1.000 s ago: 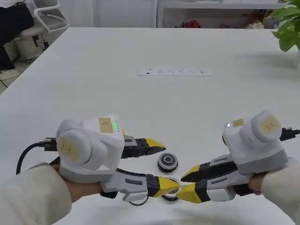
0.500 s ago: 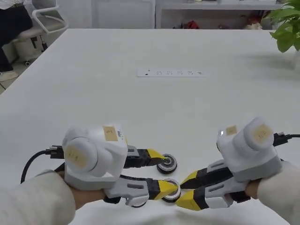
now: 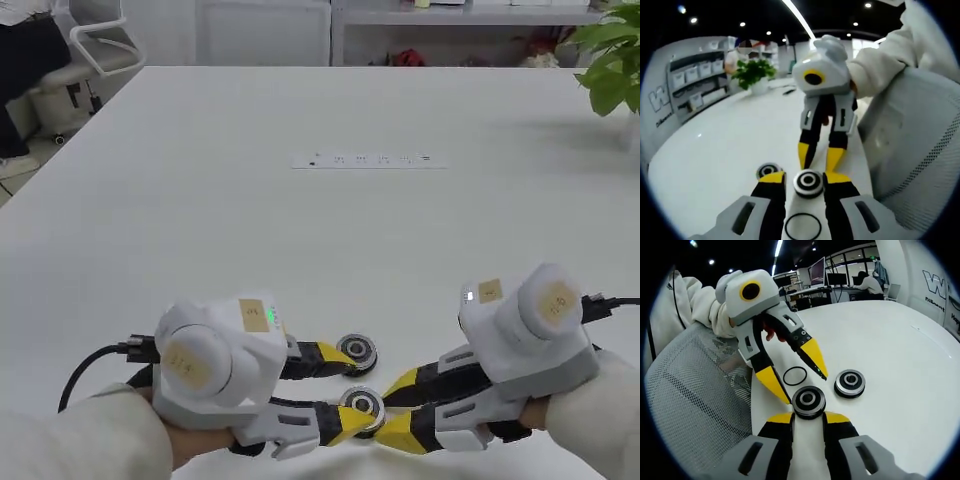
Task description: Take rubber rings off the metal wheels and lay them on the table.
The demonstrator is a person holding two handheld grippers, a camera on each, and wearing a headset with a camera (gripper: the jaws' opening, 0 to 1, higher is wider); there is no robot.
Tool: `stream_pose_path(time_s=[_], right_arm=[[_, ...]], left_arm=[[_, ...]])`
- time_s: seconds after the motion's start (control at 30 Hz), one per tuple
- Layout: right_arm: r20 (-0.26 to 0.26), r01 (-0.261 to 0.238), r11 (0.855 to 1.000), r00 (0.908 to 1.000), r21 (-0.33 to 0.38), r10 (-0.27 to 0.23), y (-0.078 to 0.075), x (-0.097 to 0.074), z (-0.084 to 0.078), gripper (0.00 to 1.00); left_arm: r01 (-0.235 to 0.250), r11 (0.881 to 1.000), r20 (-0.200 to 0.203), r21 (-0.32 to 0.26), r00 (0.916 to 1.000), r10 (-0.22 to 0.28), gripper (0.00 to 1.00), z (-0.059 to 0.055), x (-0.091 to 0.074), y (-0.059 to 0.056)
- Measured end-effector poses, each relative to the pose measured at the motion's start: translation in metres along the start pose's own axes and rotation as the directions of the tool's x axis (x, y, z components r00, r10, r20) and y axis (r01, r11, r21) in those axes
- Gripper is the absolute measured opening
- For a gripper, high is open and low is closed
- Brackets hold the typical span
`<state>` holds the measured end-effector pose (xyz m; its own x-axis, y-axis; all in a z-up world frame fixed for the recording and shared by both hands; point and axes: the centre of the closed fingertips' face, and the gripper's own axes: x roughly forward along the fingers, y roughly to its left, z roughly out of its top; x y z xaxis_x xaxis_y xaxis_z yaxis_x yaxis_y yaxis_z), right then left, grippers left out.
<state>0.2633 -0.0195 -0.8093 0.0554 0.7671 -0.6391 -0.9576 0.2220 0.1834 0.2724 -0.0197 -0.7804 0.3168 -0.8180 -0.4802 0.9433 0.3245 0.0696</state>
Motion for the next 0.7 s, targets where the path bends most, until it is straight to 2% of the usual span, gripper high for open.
stream_pose_path(time_s=[0.37,0.7], right_arm=[[0.000,0.009,1.000,1.0000,-0.019,-0.009,-0.0011,0.0016,0.0001,0.19],[-0.013,0.015,0.999,0.9998,-0.041,-0.016,-0.0035,0.0011,-0.0030,0.14]], left_arm=[[0.010,1.000,-0.022,-0.013,0.9997,-0.011,0.22,-0.0069,0.0031,-0.0034],[0.027,0.998,-0.016,-0.049,0.9995,-0.028,0.18,-0.0087,0.0056,-0.0060]])
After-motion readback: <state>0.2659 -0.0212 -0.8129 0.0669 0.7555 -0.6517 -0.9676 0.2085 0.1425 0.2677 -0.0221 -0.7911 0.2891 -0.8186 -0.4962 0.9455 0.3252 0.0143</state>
